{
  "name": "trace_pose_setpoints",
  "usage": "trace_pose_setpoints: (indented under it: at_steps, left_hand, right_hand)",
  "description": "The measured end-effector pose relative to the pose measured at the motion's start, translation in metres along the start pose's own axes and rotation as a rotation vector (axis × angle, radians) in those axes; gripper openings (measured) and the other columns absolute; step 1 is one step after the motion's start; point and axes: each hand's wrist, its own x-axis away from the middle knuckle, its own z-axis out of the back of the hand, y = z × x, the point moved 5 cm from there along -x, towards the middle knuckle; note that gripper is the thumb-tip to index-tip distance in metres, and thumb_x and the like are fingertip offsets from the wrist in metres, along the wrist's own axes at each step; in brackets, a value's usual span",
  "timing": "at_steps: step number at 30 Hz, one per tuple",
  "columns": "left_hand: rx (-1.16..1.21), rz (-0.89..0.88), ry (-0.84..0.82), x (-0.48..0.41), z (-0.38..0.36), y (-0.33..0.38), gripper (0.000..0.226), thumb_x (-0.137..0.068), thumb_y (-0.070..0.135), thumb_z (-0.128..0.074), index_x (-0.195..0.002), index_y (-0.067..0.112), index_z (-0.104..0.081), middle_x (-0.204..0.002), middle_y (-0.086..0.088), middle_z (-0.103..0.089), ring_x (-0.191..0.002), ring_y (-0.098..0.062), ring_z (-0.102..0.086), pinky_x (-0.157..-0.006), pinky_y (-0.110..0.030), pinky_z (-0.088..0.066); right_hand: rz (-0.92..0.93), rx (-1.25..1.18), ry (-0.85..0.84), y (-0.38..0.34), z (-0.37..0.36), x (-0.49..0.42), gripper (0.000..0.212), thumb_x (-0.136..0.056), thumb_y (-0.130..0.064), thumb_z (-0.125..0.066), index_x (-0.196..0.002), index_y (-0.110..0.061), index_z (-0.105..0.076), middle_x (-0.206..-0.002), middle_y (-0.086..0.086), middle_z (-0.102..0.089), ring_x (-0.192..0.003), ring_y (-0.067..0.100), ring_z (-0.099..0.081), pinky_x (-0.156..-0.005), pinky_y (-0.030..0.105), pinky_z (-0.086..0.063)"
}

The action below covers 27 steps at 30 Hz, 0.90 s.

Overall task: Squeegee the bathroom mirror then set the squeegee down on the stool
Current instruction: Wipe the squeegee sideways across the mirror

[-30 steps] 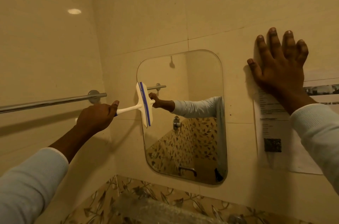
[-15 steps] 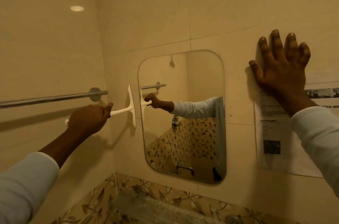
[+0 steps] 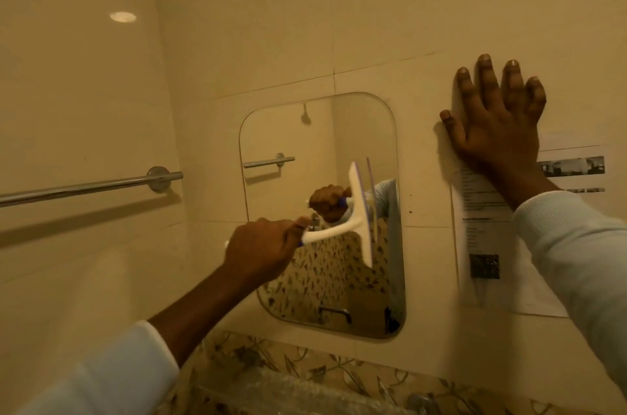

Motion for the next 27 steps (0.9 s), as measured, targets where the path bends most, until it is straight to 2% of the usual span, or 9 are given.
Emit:
trace_pose_setpoints:
  at_steps: [2,5,8,13,16,21,27]
  left_hand:
    - [-0.019,-0.058,-0.005,-0.003,-0.008,0.028,0.072,-0.1,0.064,-0.006,-0.077,0.031,-0.064,-0.046,0.011,-0.03,-0.039,-0.007,-0.034,-0.039,-0.023,-0.03]
    - [0.024,-0.092,-0.006,-0.004,-0.019,0.054,0.08,-0.1,0.066,0.0,-0.076,0.027,-0.066,-0.047,0.01,-0.035,-0.038,-0.004,-0.026,-0.041,-0.022,-0.018]
    - [0.064,-0.079,-0.047,-0.005,-0.033,0.063,0.085,-0.095,0.072,0.004,-0.076,0.026,-0.065,-0.05,0.007,-0.043,-0.042,-0.007,-0.036,-0.044,-0.024,-0.025]
    - [0.069,-0.083,-0.065,-0.012,-0.041,0.063,0.073,-0.096,0.069,-0.002,-0.071,0.028,-0.057,-0.049,0.009,-0.038,-0.043,-0.006,-0.037,-0.044,-0.024,-0.029]
    - [0.062,-0.101,-0.062,-0.016,-0.042,0.059,0.081,-0.096,0.071,0.002,-0.073,0.027,-0.062,-0.05,0.007,-0.043,-0.043,-0.008,-0.04,-0.043,-0.025,-0.033]
    - [0.051,-0.148,0.01,-0.016,-0.037,0.052,0.08,-0.099,0.067,0.0,-0.071,0.027,-0.063,-0.05,0.01,-0.041,-0.039,-0.005,-0.026,-0.042,-0.022,-0.015]
    - [0.033,-0.135,0.024,-0.011,-0.036,0.031,0.074,-0.102,0.064,-0.007,-0.067,0.028,-0.062,-0.048,0.013,-0.038,-0.037,-0.003,-0.024,-0.042,-0.019,-0.015]
  right_hand:
    - [0.0,0.006,0.002,0.0,0.0,-0.001,0.076,-0.106,-0.065,-0.024,-0.171,-0.027,-0.012,-0.18,0.007,-0.005,-0.163,0.043,-0.008,-0.127,0.065,-0.009]
    - [-0.002,0.016,0.003,0.0,-0.001,-0.001,0.076,-0.106,-0.065,-0.024,-0.171,-0.027,-0.014,-0.18,0.006,-0.006,-0.163,0.042,-0.009,-0.127,0.065,-0.01]
    - [-0.002,0.022,0.008,0.001,-0.001,-0.001,0.076,-0.106,-0.065,-0.025,-0.171,-0.027,-0.014,-0.18,0.007,-0.006,-0.163,0.042,-0.009,-0.127,0.064,-0.01]
    - [0.002,0.031,0.008,0.002,-0.002,-0.002,0.077,-0.106,-0.066,-0.023,-0.171,-0.027,-0.013,-0.18,0.007,-0.005,-0.164,0.041,-0.008,-0.127,0.064,-0.009]
    - [0.003,0.036,0.002,0.002,-0.003,-0.001,0.077,-0.106,-0.067,-0.022,-0.171,-0.027,-0.012,-0.18,0.007,-0.004,-0.164,0.041,-0.007,-0.127,0.064,-0.009]
    - [0.003,0.026,-0.007,0.001,-0.001,-0.001,0.078,-0.106,-0.067,-0.022,-0.172,-0.027,-0.011,-0.18,0.007,-0.003,-0.164,0.041,-0.006,-0.128,0.064,-0.008]
    - [0.002,0.016,-0.02,0.0,0.003,0.0,0.079,-0.105,-0.067,-0.022,-0.172,-0.026,-0.011,-0.18,0.007,-0.002,-0.164,0.041,-0.003,-0.128,0.063,-0.005]
